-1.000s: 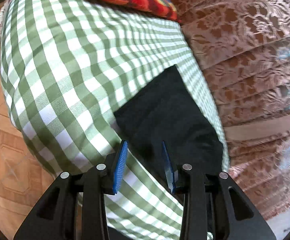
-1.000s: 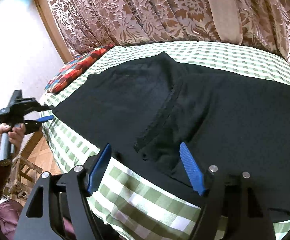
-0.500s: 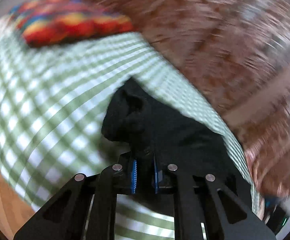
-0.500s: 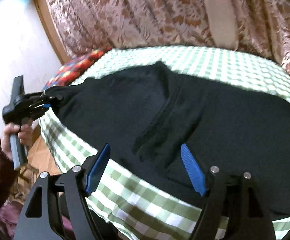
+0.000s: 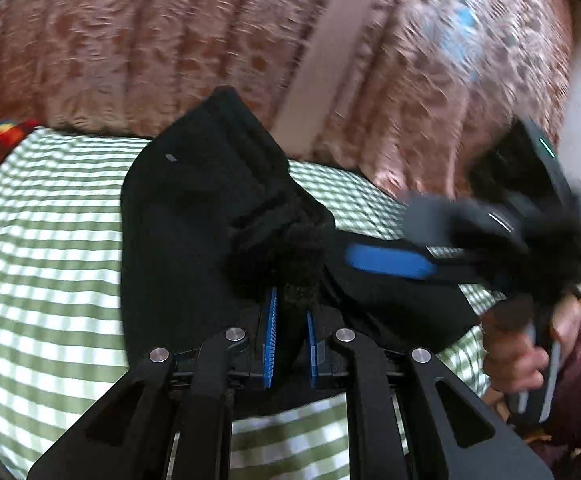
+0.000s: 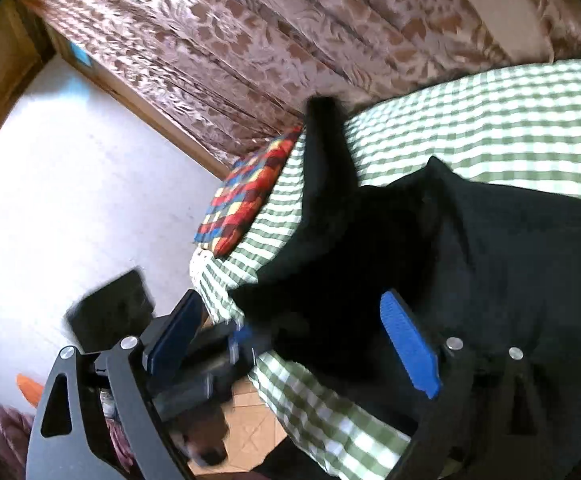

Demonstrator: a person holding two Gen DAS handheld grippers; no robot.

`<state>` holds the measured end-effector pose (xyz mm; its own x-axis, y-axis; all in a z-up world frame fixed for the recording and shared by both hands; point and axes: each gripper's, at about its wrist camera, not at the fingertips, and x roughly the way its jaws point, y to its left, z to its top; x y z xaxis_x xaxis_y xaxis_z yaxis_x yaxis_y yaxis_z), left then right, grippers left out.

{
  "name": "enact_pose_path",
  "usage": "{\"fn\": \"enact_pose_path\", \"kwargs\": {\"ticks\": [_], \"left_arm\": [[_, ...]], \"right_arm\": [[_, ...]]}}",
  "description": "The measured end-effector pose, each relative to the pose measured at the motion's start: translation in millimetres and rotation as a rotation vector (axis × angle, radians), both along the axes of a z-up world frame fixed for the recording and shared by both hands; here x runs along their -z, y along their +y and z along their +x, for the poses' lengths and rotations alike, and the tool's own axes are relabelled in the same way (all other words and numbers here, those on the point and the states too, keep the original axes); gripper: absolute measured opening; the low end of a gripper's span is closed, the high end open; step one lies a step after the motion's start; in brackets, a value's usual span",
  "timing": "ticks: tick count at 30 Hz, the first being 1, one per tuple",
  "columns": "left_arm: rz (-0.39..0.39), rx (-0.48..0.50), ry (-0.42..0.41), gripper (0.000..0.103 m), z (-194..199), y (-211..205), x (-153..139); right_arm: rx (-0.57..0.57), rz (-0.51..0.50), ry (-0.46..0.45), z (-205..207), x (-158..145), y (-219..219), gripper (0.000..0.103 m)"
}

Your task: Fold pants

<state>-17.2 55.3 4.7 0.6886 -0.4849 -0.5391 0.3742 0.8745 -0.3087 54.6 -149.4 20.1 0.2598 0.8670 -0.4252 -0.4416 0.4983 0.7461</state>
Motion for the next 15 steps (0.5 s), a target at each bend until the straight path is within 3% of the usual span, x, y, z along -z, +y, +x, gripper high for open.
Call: {"fn": "enact_pose_path", "kwargs": {"ticks": [2,3,6,8,12,15], "left_arm": [[0.017,0.024,-0.001,0.011,-1,-9,1],[0.027,0.034,-0.003,0.011,-2,-14,2],[0.087,0.033,-0.005,0.011,-2,-22,5],[0.07,0.05,0.011,0.012,-1,-17,3],[-0.068,0.132,0.022,0.033,-9,26,-13],[-0.206,0.034,0.047,0.033,-10,86,-25]], "right_arm": [[0.009,-0.008,0.067,15,14,11,0.086],[0.022,-0.031,0.077,21,17,14,0.065],[0.037,-0.055,0.083,29,24,15,0.025],[0.033,-0.07,0.056,30,20,15,0.021],[0.004,-0.069,-0.016,26,-2,16,0.018],[-0.017,-0.061,-0.053,24,-20,19,0.018]]}}
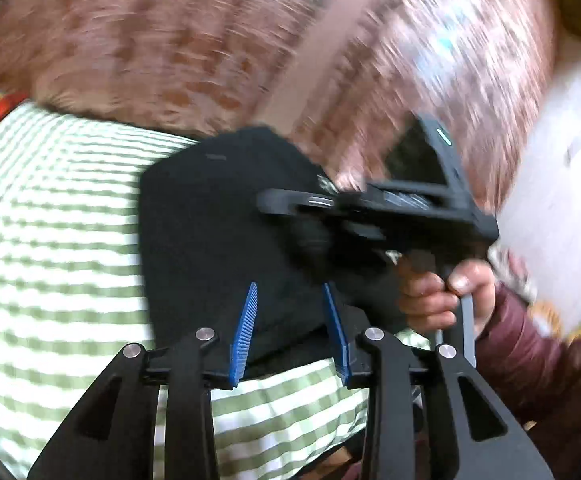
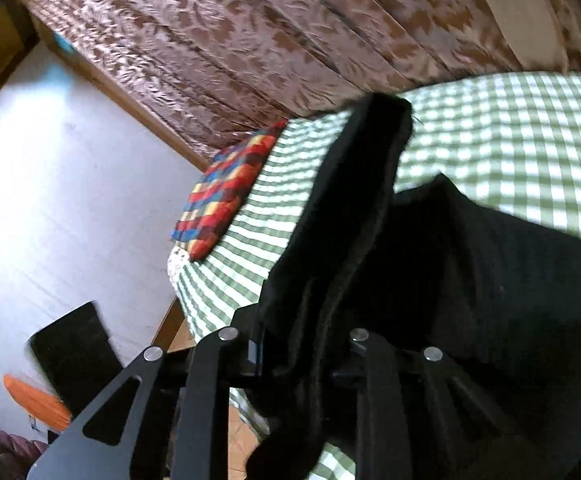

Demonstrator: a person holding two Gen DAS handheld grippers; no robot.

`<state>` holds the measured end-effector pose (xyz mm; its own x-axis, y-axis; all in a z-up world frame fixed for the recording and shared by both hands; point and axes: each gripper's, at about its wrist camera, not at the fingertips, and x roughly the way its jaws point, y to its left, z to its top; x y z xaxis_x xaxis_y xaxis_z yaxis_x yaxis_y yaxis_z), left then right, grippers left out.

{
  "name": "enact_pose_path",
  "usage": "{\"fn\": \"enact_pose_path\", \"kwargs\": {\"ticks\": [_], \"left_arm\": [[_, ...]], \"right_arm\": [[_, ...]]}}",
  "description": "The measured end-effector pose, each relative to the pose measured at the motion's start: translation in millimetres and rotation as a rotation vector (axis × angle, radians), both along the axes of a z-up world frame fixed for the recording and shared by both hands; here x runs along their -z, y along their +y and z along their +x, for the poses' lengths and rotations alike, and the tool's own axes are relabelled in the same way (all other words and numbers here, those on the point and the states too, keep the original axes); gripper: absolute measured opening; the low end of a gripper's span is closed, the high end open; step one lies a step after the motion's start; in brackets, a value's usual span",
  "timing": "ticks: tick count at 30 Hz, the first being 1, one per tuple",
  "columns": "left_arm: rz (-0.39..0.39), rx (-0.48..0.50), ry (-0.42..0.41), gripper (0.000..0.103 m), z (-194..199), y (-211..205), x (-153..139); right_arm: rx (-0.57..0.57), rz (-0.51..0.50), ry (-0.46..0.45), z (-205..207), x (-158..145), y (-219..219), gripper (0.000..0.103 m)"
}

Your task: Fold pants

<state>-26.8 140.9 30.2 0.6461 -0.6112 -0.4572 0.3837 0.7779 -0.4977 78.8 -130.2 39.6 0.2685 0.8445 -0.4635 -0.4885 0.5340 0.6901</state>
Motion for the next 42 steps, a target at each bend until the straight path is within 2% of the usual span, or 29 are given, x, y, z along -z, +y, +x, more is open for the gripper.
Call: {"fn": "enact_pose_path", "kwargs": {"ticks": [4,7,11,15,18,21,24,26,27,29,31,34,36,39,42], "left_arm": [[-0.074,-0.151,0.038,0.033,6,50,1],[-0.102,-0.184,0.05,0.033,16,56,4],[-0.128,-0.129,0.062,0.04,37,26,12],[-0.143,-0.019,0.076,0.04,60,-21,18],[-0.141,0.082,0.1,0.04,70,-54,24],[-0.11,0.216,0.153,0.04,76,-92,38],[-0.012,0.332,0.216,0.04,69,-130,60],[0.015,0.352,0.202,0.04,62,-141,64],[0.018,0.361,0.196,0.04,60,-144,63],[0.001,0.367,0.207,0.04,62,-145,62],[0.015,0.368,0.21,0.04,62,-145,63],[0.023,0.359,0.211,0.04,62,-145,62],[0.025,0.354,0.203,0.04,60,-145,59],[0.012,0.349,0.191,0.04,59,-139,56],[-0.013,0.337,0.176,0.04,58,-134,51]], "right_arm": [[-0.024,0.005,-0.062,-10,-29,-4,0.018],[-0.024,0.009,-0.095,-16,-47,-18,0.018],[-0.005,0.007,-0.146,-27,-69,-50,0.018],[0.041,-0.019,-0.192,-41,-80,-101,0.018],[0.088,-0.054,-0.194,-48,-70,-136,0.018],[0.162,-0.125,-0.159,-52,-39,-176,0.018],[0.28,-0.226,-0.05,-50,19,-218,0.018],[0.321,-0.264,0.014,-49,50,-233,0.018],[0.336,-0.257,0.048,-51,69,-239,0.018],[0.358,-0.19,0.057,-54,83,-248,0.018],[0.386,-0.118,0.073,-55,89,-255,0.021],[0.415,-0.077,0.09,-58,87,-262,0.027],[0.453,-0.095,0.083,-66,80,-269,0.039],[0.515,-0.062,0.062,-88,59,-285,0.039],[0.519,-0.001,0.046,-112,40,-289,0.038]]}}
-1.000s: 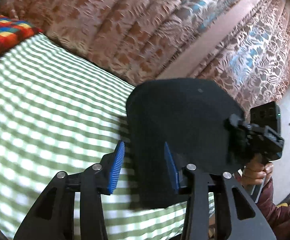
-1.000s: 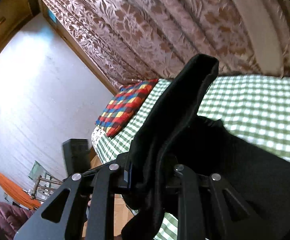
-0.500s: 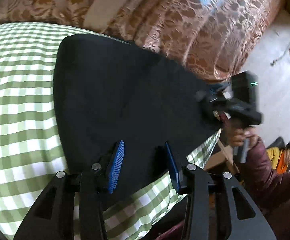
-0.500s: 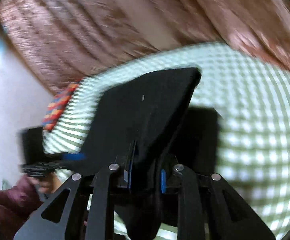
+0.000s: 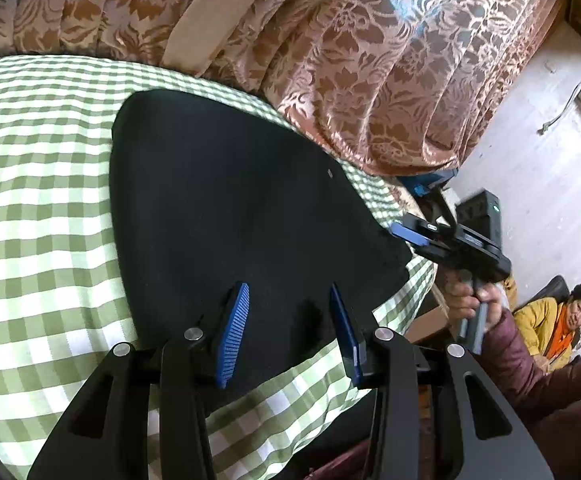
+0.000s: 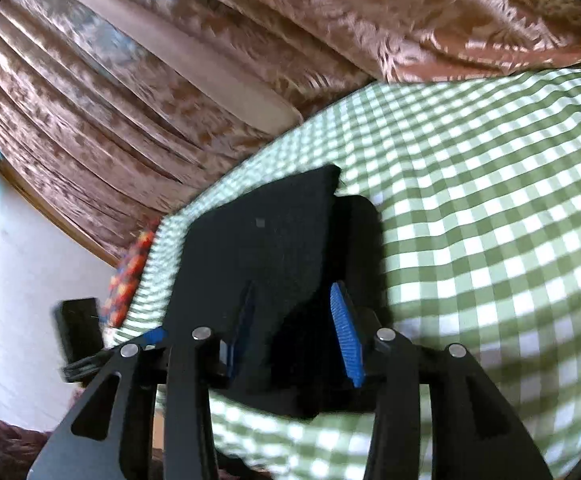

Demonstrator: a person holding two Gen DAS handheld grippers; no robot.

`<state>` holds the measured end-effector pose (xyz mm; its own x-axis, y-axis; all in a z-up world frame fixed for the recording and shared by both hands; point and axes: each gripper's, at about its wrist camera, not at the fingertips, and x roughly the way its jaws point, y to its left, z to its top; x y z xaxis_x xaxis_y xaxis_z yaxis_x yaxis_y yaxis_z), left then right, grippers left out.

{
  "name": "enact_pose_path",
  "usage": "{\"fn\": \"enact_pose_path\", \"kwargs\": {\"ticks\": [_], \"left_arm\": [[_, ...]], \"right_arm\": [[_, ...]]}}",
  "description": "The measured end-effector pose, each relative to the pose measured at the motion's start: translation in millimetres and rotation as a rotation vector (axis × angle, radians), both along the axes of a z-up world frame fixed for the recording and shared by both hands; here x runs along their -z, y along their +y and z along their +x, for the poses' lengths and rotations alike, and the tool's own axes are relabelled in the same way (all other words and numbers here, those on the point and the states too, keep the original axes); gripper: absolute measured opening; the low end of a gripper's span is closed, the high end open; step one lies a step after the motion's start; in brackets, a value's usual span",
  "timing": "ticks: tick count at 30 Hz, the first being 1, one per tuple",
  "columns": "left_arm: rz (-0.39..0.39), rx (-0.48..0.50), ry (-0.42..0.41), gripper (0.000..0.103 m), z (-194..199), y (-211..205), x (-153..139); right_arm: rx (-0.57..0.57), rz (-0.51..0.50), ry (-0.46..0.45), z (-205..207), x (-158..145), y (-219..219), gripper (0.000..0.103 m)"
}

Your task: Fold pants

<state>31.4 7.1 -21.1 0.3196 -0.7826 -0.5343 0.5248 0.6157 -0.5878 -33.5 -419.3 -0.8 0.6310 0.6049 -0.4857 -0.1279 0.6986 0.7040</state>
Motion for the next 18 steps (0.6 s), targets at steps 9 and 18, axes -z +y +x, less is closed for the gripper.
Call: {"fn": "enact_pose_path", "kwargs": {"ticks": [9,18], "left_arm": [[-0.009,-0.019,-0.043,0.04,-4,12,-8],[0.005,-0.013,-0.064,0.04,-11,13,-8]], "right_arm": [[0.033,0.054,0.125,-26,25,28,0.039],[0.064,0.029,0.148,-23,26,25,0.037]]}}
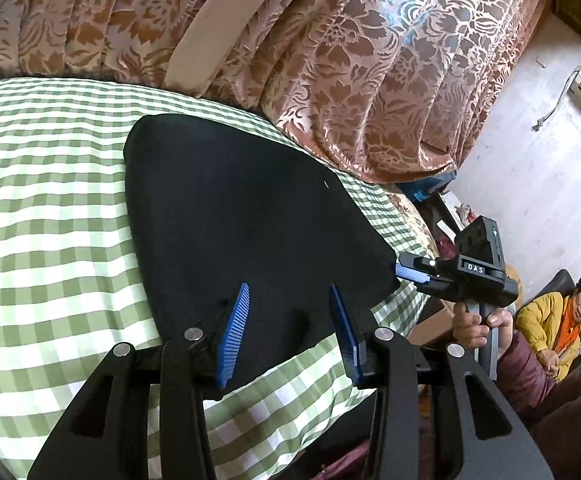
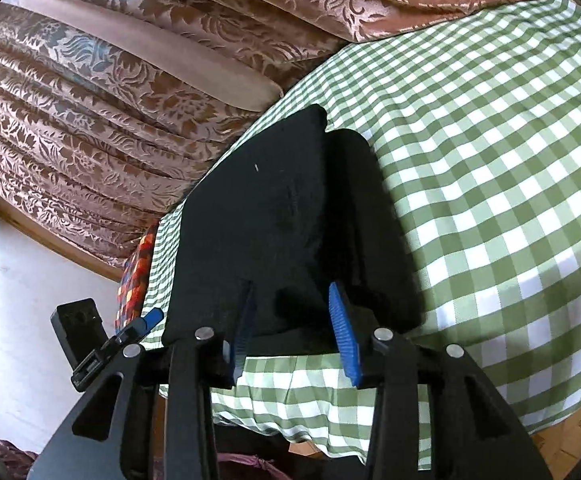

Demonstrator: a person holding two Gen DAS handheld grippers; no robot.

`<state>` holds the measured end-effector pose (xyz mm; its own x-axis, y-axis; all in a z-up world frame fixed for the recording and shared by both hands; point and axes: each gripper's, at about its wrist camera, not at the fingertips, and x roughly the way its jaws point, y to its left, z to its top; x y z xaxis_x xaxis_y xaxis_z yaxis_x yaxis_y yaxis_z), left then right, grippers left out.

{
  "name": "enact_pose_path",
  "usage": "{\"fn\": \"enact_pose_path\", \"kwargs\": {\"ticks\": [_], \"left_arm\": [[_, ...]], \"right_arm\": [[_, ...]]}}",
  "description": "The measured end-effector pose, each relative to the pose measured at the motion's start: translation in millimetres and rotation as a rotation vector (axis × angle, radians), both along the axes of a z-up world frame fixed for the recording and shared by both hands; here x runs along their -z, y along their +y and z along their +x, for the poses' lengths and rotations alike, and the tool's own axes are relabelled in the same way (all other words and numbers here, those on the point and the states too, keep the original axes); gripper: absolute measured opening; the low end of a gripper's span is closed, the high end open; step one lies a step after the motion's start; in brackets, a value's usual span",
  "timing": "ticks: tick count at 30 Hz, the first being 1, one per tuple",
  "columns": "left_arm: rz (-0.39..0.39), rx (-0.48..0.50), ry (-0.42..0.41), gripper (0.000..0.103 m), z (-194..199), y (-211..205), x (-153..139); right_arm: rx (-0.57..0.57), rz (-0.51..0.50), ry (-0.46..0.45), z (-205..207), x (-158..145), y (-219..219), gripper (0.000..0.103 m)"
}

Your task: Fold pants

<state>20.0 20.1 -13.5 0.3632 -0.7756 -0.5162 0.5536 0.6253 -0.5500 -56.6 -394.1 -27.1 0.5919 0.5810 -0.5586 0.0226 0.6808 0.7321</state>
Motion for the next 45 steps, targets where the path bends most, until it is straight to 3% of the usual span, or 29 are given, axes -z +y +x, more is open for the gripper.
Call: {"fn": "enact_pose_path", "kwargs": {"ticks": [4,5,8,12,14,18,20,23,25,26,27,31,33,35,40,42,45], "left_arm": [[0.019,0.014,0.004,0.04,1,-3,3],[0.024,0.021,0.007,0.04,1,-5,4],[0.045,0.03,0.005,0.04,0,-12,6],[0.03,0.046,-0.037,0.04,-4,-9,-9],[0.017,0.062,-0.048,0.04,-5,-8,-13],[0.058,0.097,0.011,0.04,-3,-21,9],[0.074,0.096,0.023,0.04,-4,-25,18],[0.036,0.07,0.033,0.04,-4,-17,16],[0.036,0.064,0.024,0.04,-4,-14,14],[0.04,0.063,0.022,0.04,-4,-14,13],[0.041,0.064,0.022,0.04,-4,-14,13],[0.025,0.057,0.009,0.04,-4,-14,12],[0.029,0.055,-0.007,0.04,-5,-15,8],[0.029,0.051,-0.023,0.04,-6,-14,3],[-0.004,0.059,-0.09,0.04,-13,-11,-18],[0.045,0.065,-0.058,0.04,-8,-18,-5],[0.124,0.071,0.024,0.04,-1,-32,25]], "right_arm": [[-0.005,-0.03,-0.001,0,3,7,0.037],[-0.013,-0.053,-0.001,3,3,11,0.027],[-0.025,-0.141,-0.008,5,-2,20,0.01],[-0.028,-0.178,-0.081,-11,-29,18,0.0],[-0.023,-0.207,-0.086,-19,-32,13,0.0],[-0.019,-0.215,0.028,-15,10,13,0.0],[-0.002,-0.174,0.022,-17,12,11,0.0],[0.01,-0.096,-0.026,-23,0,-1,0.004],[0.014,-0.061,-0.045,-26,-7,-8,0.018],[0.026,-0.053,-0.058,-28,-10,-10,0.038],[0.028,-0.059,-0.065,-29,-12,-10,0.039],[-0.002,-0.116,-0.031,-17,-4,8,0.037],[-0.016,-0.156,-0.018,-10,1,17,0.014],[-0.031,-0.216,-0.014,-8,0,27,0.007],[-0.028,-0.289,-0.045,-25,-13,18,0.002],[-0.031,-0.326,0.025,-19,9,19,0.0],[-0.029,-0.304,0.057,-14,28,19,0.0]]}}
